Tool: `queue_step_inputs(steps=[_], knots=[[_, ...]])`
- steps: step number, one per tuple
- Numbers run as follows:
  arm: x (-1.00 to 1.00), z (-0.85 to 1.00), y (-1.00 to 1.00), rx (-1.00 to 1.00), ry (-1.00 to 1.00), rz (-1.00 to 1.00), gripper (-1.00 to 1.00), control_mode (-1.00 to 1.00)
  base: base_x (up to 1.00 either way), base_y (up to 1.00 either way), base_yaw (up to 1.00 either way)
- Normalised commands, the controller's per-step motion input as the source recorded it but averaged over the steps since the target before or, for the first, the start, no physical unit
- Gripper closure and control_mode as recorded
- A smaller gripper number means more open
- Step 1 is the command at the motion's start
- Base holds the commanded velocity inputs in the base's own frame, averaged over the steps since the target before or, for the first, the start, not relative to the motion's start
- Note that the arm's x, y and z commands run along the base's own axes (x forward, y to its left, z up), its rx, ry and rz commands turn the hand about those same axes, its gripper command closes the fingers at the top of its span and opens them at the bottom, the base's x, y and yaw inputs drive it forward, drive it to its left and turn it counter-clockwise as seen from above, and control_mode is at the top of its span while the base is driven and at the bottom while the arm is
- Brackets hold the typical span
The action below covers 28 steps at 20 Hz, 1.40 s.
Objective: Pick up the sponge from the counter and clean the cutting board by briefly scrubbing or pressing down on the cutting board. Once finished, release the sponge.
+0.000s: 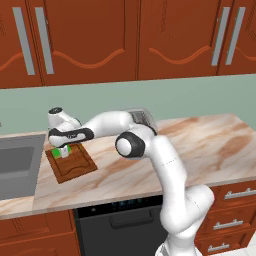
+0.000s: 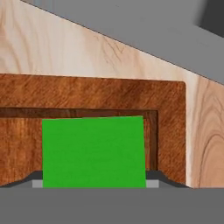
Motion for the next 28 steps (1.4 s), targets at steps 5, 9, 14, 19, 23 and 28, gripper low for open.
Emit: queue_step_inputs(steps=[5,9,14,19,23,28], knots=[[-0.29,-0.13,0.51,0.0,0.0,0.12,1.0,-1.0,0.0,0.0,0.0],[-0.44,-0.25,0.25,0.0,0.0,0.15,1.0,-1.0,0.0,0.0,0.0],[-0.68,-0.27,0.02,0.0,0.0,0.15,1.0,-1.0,0.0,0.0,0.0],[-0.87,-0.12,0.0,0.0,0.0,0.14,1.0,-1.0,0.0,0.0,0.0],[-0.88,-0.07,0.0,0.0,0.0,0.1,1.0,-1.0,0.0,0.0,0.0],[-0.87,-0.17,-0.09,0.0,0.0,0.04,1.0,-1.0,0.0,0.0,0.0]])
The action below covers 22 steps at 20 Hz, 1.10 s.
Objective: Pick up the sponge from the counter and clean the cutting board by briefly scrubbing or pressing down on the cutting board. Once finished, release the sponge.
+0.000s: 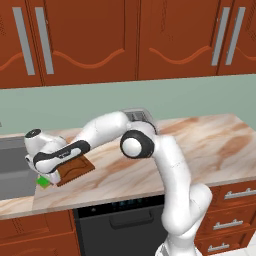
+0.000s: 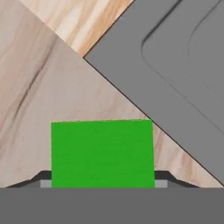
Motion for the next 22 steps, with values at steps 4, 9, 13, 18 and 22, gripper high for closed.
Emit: queue_step_inputs(steps=[4,9,13,18,22], knots=[[-0.92,-0.23,-0.36,0.01,0.0,0.0,1.0,-1.0,0.0,0.0,0.0],[-0.95,-0.29,-0.5,0.07,0.0,0.0,1.0,-1.0,0.0,0.0,0.0],[-0.8,-0.14,-0.52,0.08,0.0,0.0,1.0,-1.0,0.0,0.0,0.0],[-0.03,0.36,-0.54,0.01,-0.01,0.0,1.0,-1.0,0.0,0.0,0.0],[0.4,0.68,-0.65,0.0,0.0,-0.06,1.0,-1.0,0.0,0.0,0.0]])
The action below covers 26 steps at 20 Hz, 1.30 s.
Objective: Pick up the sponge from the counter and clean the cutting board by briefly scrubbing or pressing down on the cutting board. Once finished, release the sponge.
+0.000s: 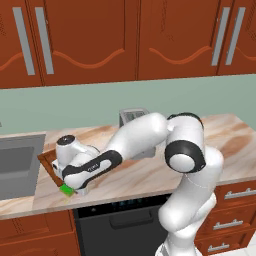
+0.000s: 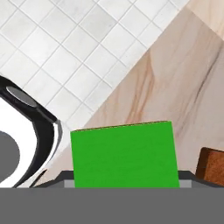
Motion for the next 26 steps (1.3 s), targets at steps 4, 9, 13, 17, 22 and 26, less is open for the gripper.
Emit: queue_step_inputs(steps=[4,9,13,17,22,26], knots=[[0.43,0.59,-0.65,0.0,0.0,-0.1,1.0,-1.0,0.0,0.0,0.0],[0.3,0.17,-0.64,0.0,0.0,-0.13,1.0,-1.0,0.0,0.0,0.0],[0.09,-0.02,-0.65,0.0,0.0,-0.13,1.0,-1.0,0.0,0.0,0.0],[0.07,-0.17,-0.59,0.0,0.01,-0.1,1.0,-1.0,0.0,0.0,0.0],[0.07,-0.2,-0.51,0.0,0.01,-0.08,1.0,-1.0,0.0,0.0,0.0],[0.16,-0.18,-0.36,0.0,0.03,-0.04,1.0,-1.0,0.0,0.0,0.0]])
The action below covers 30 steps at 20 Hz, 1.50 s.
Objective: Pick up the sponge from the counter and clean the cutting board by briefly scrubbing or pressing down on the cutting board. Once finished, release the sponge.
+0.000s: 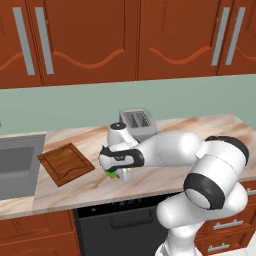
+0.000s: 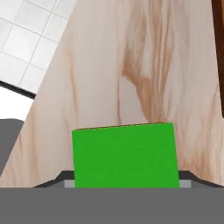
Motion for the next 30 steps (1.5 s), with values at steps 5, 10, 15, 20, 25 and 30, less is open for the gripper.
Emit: queue_step_inputs(steps=[5,10,15,20,25,30], knots=[[0.27,-0.33,-0.07,0.0,0.03,0.0,1.0,-1.0,0.0,0.0,0.0],[0.32,-0.46,0.05,0.0,0.01,0.0,-1.0,-1.0,0.0,0.0,0.0],[0.05,-0.15,0.01,0.0,-0.01,0.0,-1.0,-1.0,0.0,0.0,0.0],[0.0,0.06,0.0,0.0,0.0,0.0,-1.0,-1.0,0.0,0.0,0.0],[-0.09,0.62,-0.08,0.0,-0.15,0.0,-1.0,-1.0,0.0,0.0,0.0],[0.0,0.87,-0.16,0.0,-0.15,0.0,-1.0,-1.0,0.0,0.0,0.0]])
